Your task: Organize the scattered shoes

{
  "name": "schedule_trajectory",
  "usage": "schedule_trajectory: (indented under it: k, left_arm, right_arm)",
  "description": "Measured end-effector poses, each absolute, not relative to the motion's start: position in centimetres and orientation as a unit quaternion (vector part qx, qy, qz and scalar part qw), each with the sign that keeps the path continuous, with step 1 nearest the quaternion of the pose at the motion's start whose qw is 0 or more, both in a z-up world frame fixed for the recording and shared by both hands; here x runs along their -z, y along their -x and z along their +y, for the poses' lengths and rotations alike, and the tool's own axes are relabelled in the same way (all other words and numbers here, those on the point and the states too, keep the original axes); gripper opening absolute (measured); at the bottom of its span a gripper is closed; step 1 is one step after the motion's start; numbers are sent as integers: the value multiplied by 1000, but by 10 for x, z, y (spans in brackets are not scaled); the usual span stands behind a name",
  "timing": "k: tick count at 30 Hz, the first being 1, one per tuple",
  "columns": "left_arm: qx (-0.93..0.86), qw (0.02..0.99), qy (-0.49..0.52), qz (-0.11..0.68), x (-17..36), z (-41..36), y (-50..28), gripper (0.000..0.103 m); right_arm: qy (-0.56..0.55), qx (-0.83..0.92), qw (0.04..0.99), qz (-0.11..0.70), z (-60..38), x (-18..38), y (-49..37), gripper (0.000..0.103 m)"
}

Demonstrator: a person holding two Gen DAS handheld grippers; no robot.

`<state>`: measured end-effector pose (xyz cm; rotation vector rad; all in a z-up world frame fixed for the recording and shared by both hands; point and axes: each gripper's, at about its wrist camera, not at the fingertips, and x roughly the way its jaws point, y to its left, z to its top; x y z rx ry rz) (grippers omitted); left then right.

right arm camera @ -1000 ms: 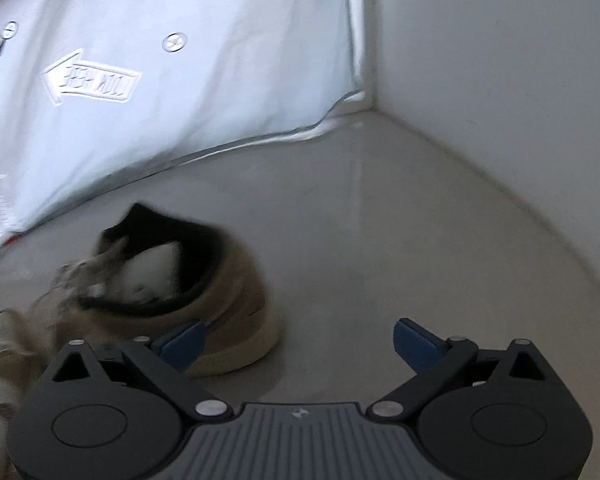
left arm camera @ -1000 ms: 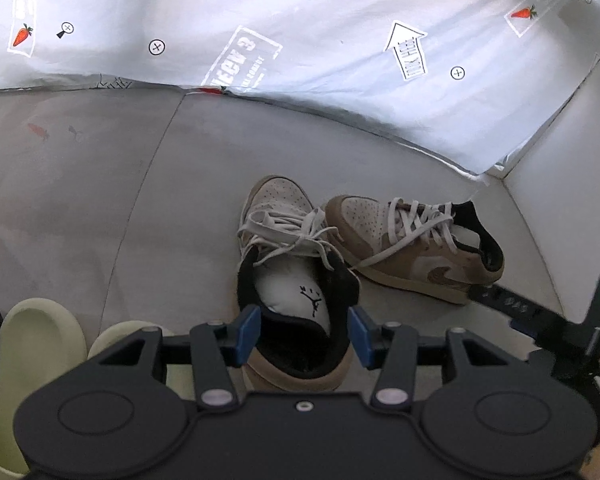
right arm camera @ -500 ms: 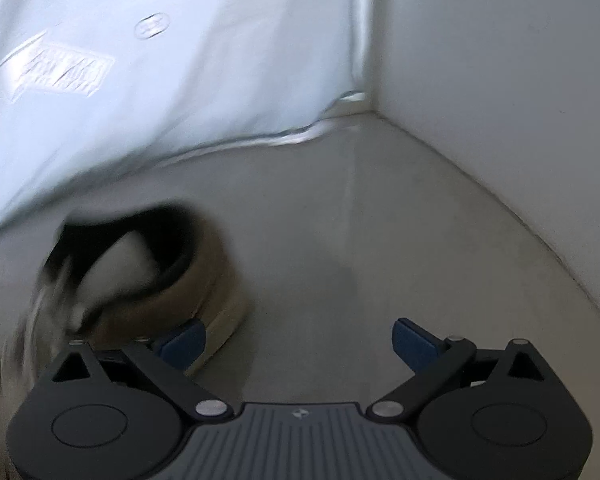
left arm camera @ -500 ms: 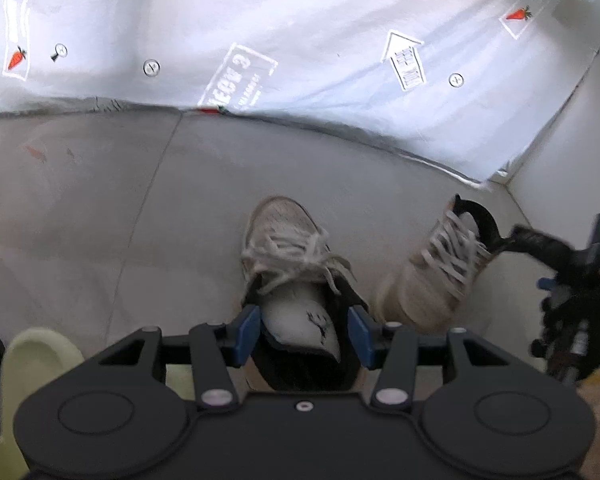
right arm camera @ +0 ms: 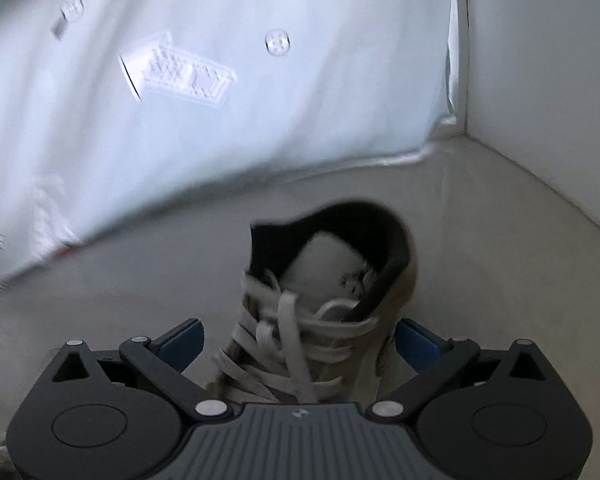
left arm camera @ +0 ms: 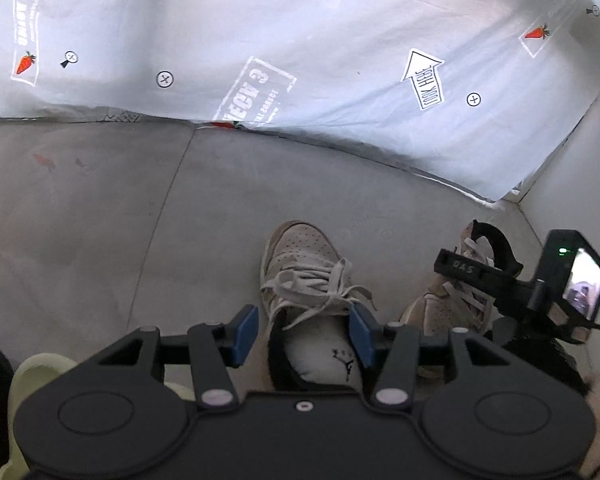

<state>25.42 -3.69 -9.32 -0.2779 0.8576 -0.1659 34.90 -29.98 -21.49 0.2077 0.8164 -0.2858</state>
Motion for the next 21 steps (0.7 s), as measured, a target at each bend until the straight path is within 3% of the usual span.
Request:
schedule_trajectory:
  k: [10, 15, 21]
  left_arm:
    - [88, 907, 125, 393, 79, -40, -236, 51]
    - [90, 911, 124, 383, 71, -45, -214, 51]
    - [93, 915, 131, 370, 65, -46, -182, 51]
  right_arm:
    - [-39, 19, 916, 399, -321, 220, -323, 95]
    - [-3, -48, 910, 413, -323, 208, -287, 85]
    - [11, -68, 903, 423, -329, 198, -227, 84]
